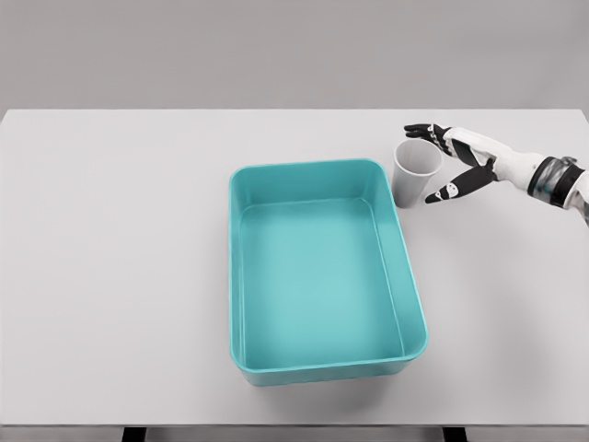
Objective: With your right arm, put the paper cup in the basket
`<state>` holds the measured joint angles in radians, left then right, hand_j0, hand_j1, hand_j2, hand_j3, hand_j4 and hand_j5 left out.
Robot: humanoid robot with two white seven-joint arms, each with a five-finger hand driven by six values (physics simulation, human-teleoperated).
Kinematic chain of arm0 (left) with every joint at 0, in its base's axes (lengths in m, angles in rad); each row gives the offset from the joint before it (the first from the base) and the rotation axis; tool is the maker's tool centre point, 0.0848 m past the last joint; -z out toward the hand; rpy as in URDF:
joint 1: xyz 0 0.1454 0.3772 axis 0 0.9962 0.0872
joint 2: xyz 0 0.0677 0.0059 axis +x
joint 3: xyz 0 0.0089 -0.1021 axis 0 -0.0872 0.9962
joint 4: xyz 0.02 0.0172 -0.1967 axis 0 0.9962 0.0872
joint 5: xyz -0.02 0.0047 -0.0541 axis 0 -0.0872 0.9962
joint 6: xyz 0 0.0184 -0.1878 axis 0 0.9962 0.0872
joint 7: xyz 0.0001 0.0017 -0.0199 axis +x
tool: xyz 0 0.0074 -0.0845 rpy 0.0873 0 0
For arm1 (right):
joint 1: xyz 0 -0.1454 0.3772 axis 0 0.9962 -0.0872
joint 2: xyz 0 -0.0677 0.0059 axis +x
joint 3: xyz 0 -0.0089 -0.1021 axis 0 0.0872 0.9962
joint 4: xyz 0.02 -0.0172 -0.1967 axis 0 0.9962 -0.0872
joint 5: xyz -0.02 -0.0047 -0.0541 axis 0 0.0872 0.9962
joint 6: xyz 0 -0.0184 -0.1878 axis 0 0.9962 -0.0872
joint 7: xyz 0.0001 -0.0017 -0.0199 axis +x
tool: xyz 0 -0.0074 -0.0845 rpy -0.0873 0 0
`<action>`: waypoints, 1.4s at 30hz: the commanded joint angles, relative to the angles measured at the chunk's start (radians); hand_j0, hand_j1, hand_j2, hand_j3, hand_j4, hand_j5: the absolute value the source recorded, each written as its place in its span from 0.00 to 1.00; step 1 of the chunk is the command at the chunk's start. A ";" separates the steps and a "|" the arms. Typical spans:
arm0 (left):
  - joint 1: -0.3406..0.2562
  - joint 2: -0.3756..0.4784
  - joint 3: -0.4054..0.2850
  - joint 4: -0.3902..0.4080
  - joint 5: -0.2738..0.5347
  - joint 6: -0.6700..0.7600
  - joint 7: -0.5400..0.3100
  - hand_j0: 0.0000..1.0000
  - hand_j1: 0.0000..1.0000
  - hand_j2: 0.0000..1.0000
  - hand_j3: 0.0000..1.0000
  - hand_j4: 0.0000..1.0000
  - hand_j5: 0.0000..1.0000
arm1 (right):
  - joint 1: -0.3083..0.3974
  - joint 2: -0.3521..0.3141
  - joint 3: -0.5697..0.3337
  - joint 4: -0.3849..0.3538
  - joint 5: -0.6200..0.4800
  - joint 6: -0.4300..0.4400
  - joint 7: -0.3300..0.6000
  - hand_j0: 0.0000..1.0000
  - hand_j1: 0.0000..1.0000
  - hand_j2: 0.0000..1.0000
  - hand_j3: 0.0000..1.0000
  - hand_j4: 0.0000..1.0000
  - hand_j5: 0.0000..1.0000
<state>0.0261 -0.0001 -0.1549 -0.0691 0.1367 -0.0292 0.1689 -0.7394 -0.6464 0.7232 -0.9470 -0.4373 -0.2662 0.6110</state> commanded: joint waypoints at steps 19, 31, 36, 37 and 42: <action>0.000 0.000 0.000 0.000 0.000 0.000 0.000 1.00 1.00 1.00 1.00 1.00 1.00 | 0.000 0.013 0.001 -0.007 -0.009 -0.001 0.000 1.00 1.00 1.00 1.00 1.00 1.00; 0.000 0.000 0.000 0.000 0.000 0.000 0.000 1.00 1.00 1.00 1.00 1.00 1.00 | 0.000 0.019 0.005 -0.007 -0.009 0.001 0.000 0.88 0.88 0.88 0.88 0.88 0.88; 0.000 0.000 0.000 0.000 0.000 0.000 0.000 1.00 1.00 1.00 1.00 1.00 1.00 | 0.000 0.013 0.004 -0.009 -0.009 -0.001 0.000 0.81 0.81 0.81 0.81 0.81 0.81; 0.000 0.000 0.000 0.000 0.000 0.000 0.000 1.00 1.00 1.00 1.00 1.00 1.00 | 0.000 0.011 0.004 -0.009 -0.009 -0.001 0.000 0.81 0.81 0.81 0.81 0.81 0.81; 0.000 0.000 0.000 0.000 0.000 0.000 0.000 1.00 1.00 1.00 1.00 1.00 1.00 | 0.000 0.005 -0.001 -0.009 -0.009 -0.011 0.000 0.77 0.77 0.77 0.77 0.77 0.77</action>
<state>0.0261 -0.0001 -0.1550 -0.0691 0.1367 -0.0291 0.1688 -0.7394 -0.6375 0.7248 -0.9549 -0.4425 -0.2756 0.6105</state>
